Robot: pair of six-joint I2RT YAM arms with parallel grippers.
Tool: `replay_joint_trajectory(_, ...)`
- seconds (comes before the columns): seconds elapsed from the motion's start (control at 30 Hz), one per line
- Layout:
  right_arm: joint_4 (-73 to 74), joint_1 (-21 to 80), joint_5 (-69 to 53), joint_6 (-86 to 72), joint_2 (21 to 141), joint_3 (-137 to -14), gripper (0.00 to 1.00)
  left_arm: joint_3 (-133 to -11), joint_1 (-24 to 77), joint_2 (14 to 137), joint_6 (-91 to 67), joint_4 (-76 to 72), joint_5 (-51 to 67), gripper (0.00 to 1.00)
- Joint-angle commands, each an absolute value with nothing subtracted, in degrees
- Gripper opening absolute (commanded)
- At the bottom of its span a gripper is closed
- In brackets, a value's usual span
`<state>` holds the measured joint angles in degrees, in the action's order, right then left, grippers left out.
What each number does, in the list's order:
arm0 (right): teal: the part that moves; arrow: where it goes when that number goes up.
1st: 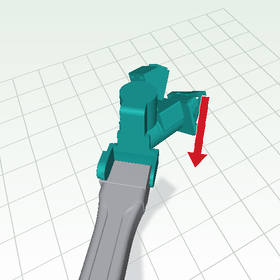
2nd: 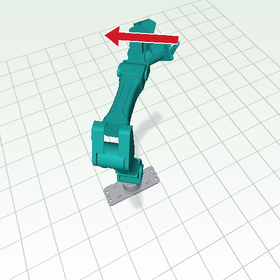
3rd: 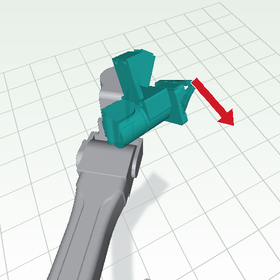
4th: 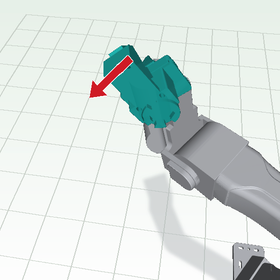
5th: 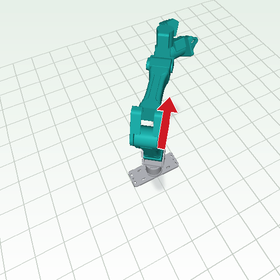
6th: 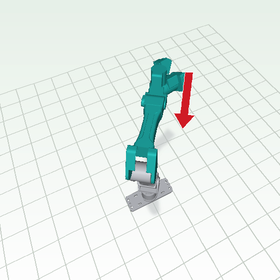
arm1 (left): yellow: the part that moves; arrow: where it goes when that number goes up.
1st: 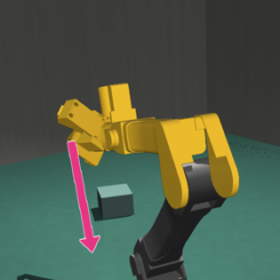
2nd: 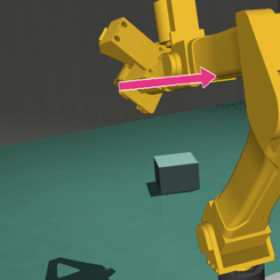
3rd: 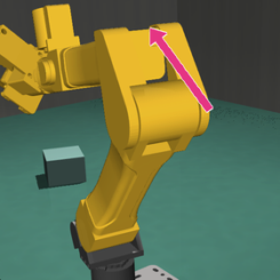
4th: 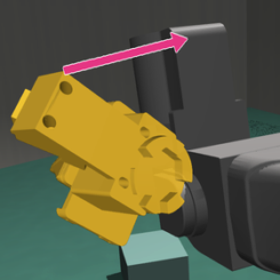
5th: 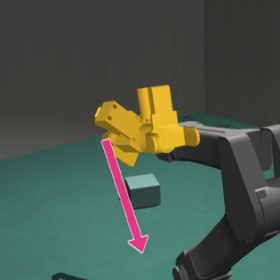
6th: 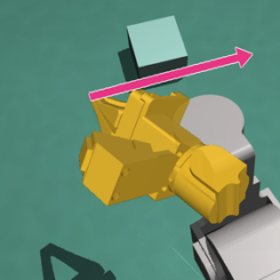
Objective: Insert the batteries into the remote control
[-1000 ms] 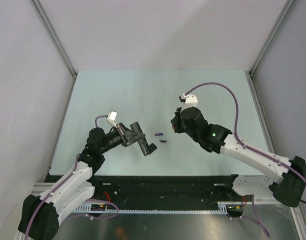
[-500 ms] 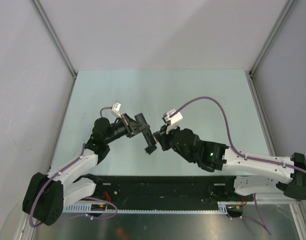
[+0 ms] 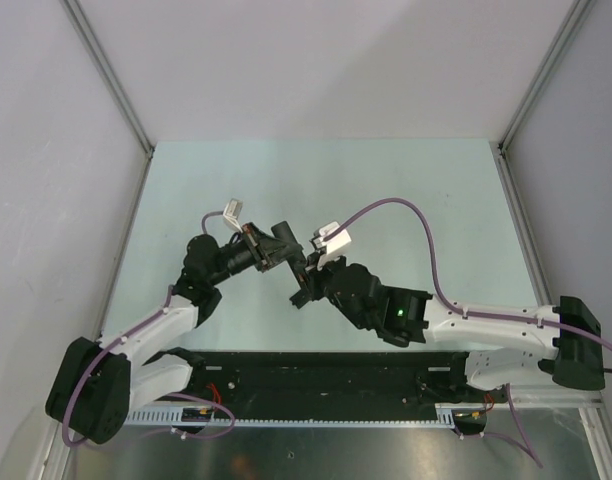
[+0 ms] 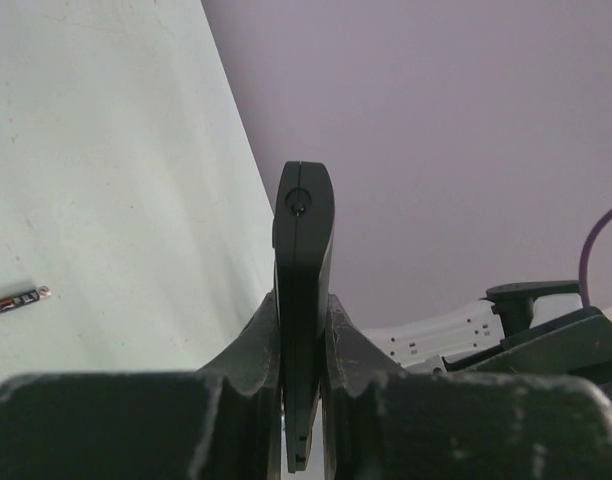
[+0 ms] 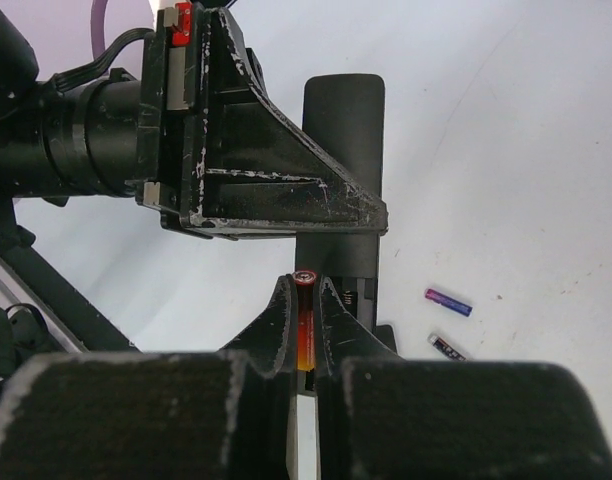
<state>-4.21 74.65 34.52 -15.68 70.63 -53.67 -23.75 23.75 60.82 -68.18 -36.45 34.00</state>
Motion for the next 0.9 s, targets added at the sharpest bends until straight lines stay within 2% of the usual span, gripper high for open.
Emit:
replay_joint_trajectory(0.0, -9.1, 75.1, 37.4, -14.2, 71.5, -53.3, 0.00, -24.5, 24.1, 61.2, -71.8, -42.2, 36.0, 0.00)
replay_joint_trajectory(0.87, -9.2, 73.7, 37.2, -14.6, 71.3, -50.5, 0.00, -22.4, 24.0, 65.3, -76.5, -45.5, 37.0, 0.00)
